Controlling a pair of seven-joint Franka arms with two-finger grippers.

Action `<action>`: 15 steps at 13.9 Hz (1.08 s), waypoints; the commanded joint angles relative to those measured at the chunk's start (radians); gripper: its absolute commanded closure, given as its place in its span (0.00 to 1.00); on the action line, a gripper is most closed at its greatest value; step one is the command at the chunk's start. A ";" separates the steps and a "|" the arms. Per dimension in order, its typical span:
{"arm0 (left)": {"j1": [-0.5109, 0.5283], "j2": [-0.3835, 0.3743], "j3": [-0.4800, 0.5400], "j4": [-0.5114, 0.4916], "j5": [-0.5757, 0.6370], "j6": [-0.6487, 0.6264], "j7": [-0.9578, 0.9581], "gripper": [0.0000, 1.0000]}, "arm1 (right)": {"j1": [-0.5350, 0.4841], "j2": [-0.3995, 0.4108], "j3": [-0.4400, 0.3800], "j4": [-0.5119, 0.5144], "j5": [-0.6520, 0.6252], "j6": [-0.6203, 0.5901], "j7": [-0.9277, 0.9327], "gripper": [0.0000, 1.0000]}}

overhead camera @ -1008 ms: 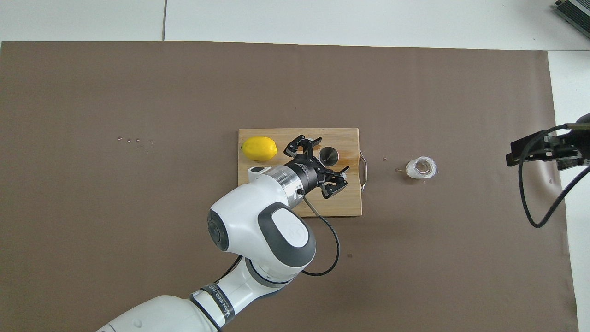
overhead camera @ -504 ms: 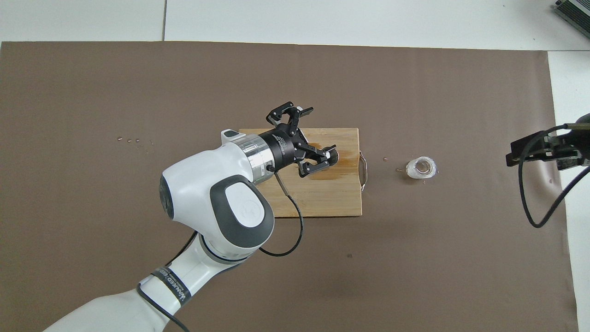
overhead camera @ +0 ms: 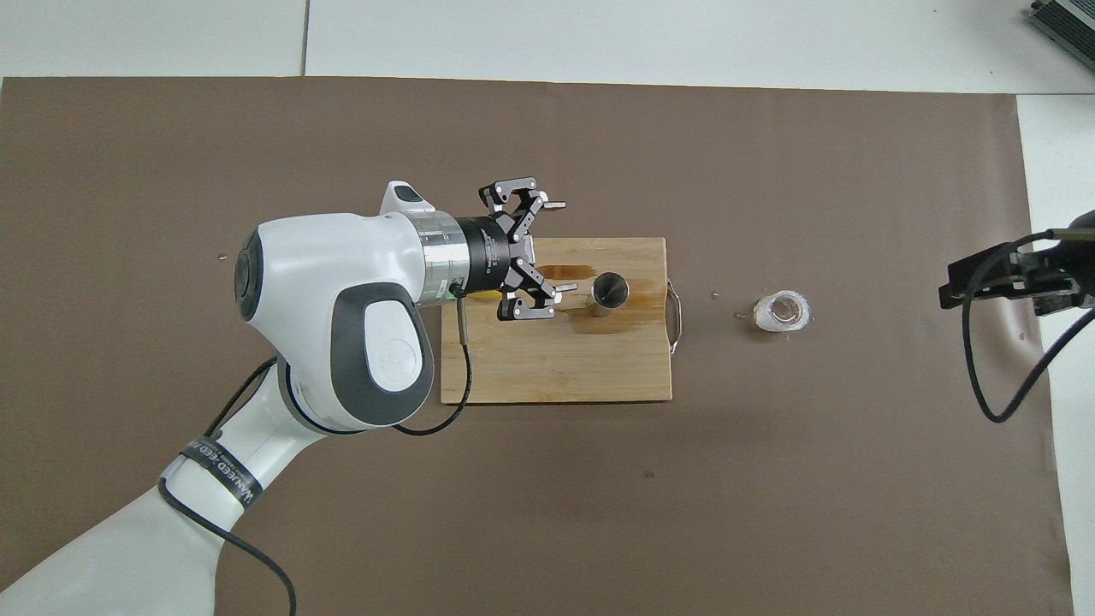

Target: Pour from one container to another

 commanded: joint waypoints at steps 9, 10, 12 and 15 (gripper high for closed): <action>0.127 -0.051 -0.001 -0.009 0.446 -0.281 0.015 0.00 | -0.010 -0.011 0.011 -0.007 -0.003 0.004 0.013 0.00; 0.128 -0.052 -0.001 0.000 0.461 -0.307 0.018 0.00 | -0.010 -0.011 0.011 -0.007 -0.003 0.006 0.013 0.00; 0.130 -0.054 -0.002 0.010 0.536 -0.336 0.044 0.00 | -0.010 -0.011 0.009 -0.007 -0.003 0.006 0.013 0.00; 0.130 -0.065 -0.001 0.011 0.568 -0.382 0.169 0.00 | -0.010 -0.011 0.011 -0.007 -0.003 0.006 0.013 0.00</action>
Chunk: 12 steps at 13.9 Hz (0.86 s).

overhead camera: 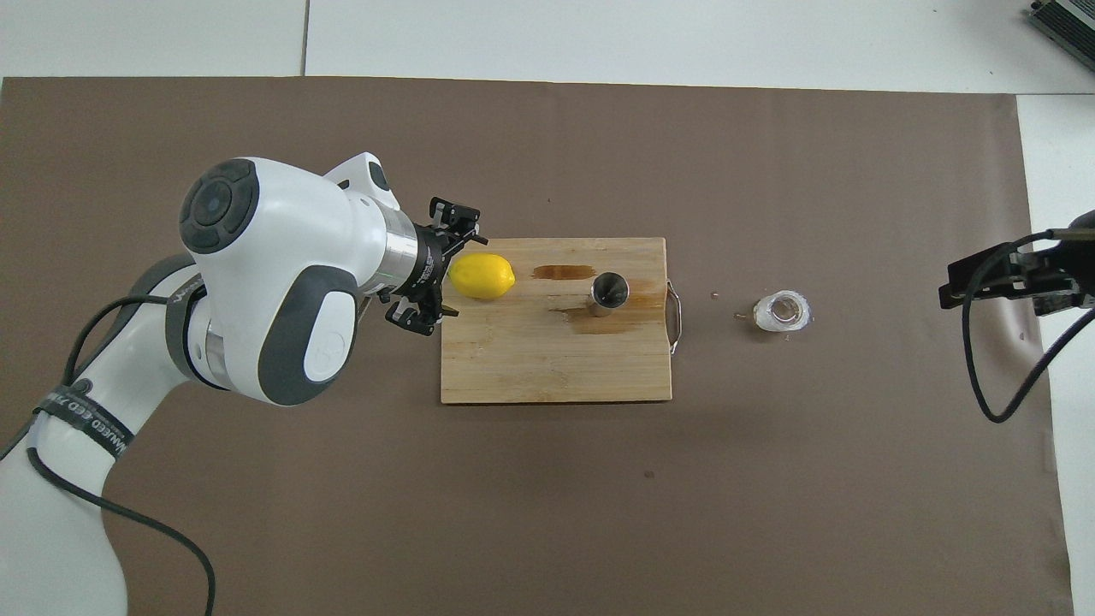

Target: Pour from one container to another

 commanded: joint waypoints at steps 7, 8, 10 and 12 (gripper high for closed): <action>0.055 -0.031 -0.001 0.066 0.119 -0.183 0.326 0.00 | -0.010 -0.011 0.011 -0.007 -0.001 0.006 0.013 0.00; 0.055 -0.034 -0.001 0.071 0.142 -0.185 0.355 0.00 | -0.010 -0.011 0.011 -0.007 -0.003 0.006 0.013 0.00; 0.054 -0.042 -0.001 0.066 0.172 -0.197 0.426 0.00 | -0.010 -0.011 0.009 -0.007 -0.001 0.006 0.013 0.00; 0.052 -0.053 -0.001 0.065 0.202 -0.223 0.527 0.00 | -0.010 -0.011 0.011 -0.007 -0.003 0.006 0.013 0.00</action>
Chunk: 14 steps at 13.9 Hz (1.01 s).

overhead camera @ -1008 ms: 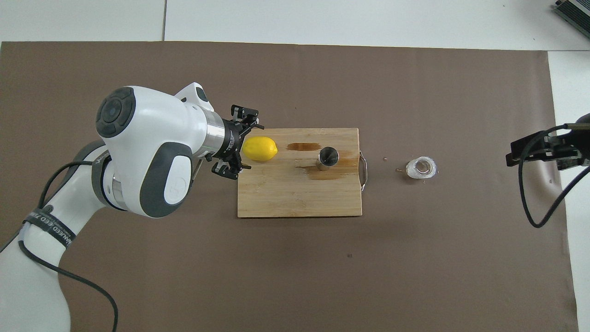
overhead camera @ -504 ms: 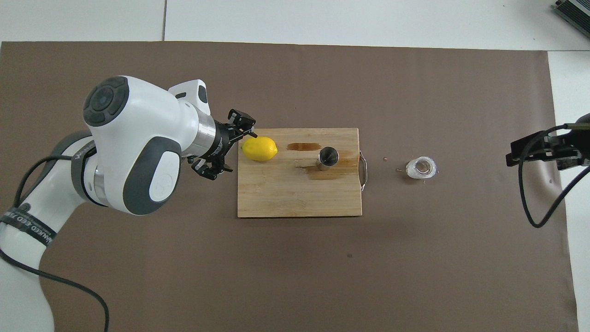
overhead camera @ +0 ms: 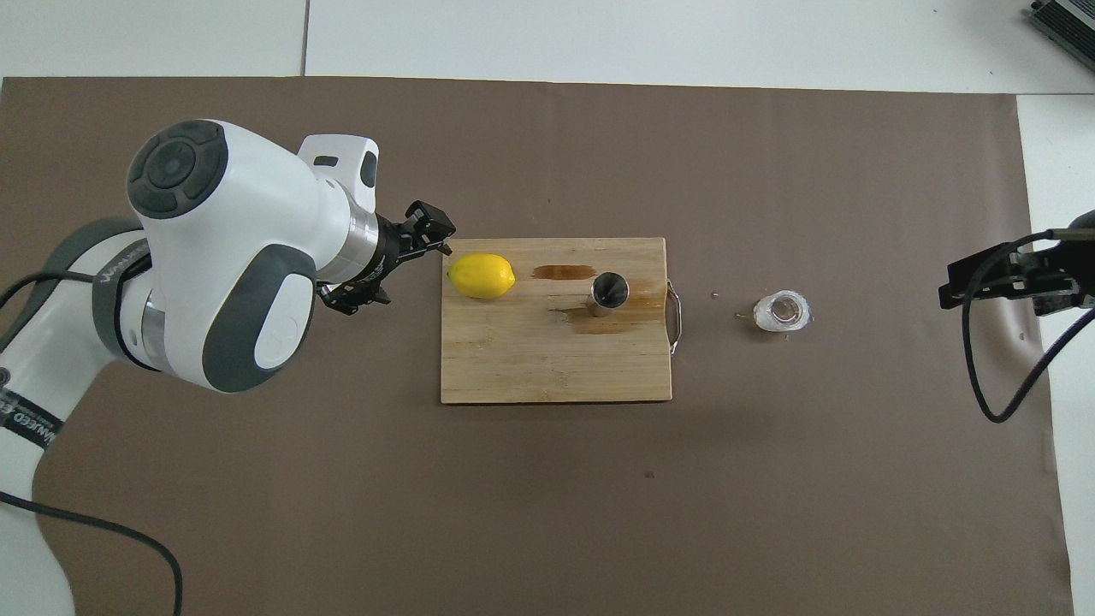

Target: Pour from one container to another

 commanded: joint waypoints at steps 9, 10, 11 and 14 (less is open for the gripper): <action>0.110 -0.133 0.000 -0.005 0.128 -0.103 0.325 0.00 | -0.010 -0.011 0.011 -0.007 -0.003 0.006 0.013 0.00; 0.139 -0.144 -0.002 -0.002 0.128 -0.114 0.360 0.00 | -0.010 -0.011 0.009 -0.007 -0.001 0.006 0.013 0.00; 0.159 -0.159 0.004 -0.002 0.128 -0.128 0.409 0.00 | -0.010 -0.011 0.009 -0.007 -0.003 0.006 0.013 0.00; 0.089 -0.191 0.153 0.000 0.126 -0.157 0.523 0.00 | -0.010 -0.011 0.009 -0.007 -0.001 0.006 0.013 0.00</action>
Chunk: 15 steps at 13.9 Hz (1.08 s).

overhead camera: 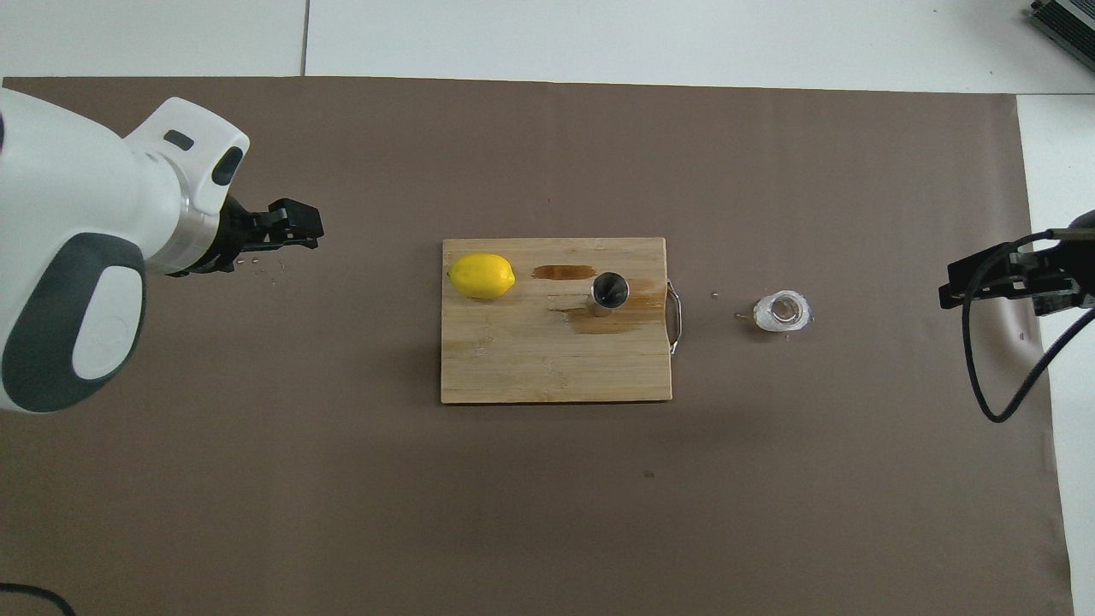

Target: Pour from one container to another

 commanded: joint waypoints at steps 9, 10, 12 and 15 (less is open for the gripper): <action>-0.134 -0.080 0.273 0.081 0.004 -0.190 0.271 0.00 | -0.010 -0.011 0.011 -0.007 -0.003 0.004 0.013 0.00; -0.138 -0.080 0.281 0.104 0.004 -0.224 0.272 0.00 | -0.010 -0.011 0.009 -0.007 -0.003 0.004 0.013 0.00; -0.146 -0.080 0.302 0.139 0.004 -0.273 0.306 0.00 | -0.010 -0.011 0.011 -0.007 -0.001 0.004 0.013 0.00; -0.145 -0.080 0.305 0.188 0.013 -0.366 0.335 0.00 | -0.010 -0.011 0.011 -0.007 -0.001 0.006 0.013 0.00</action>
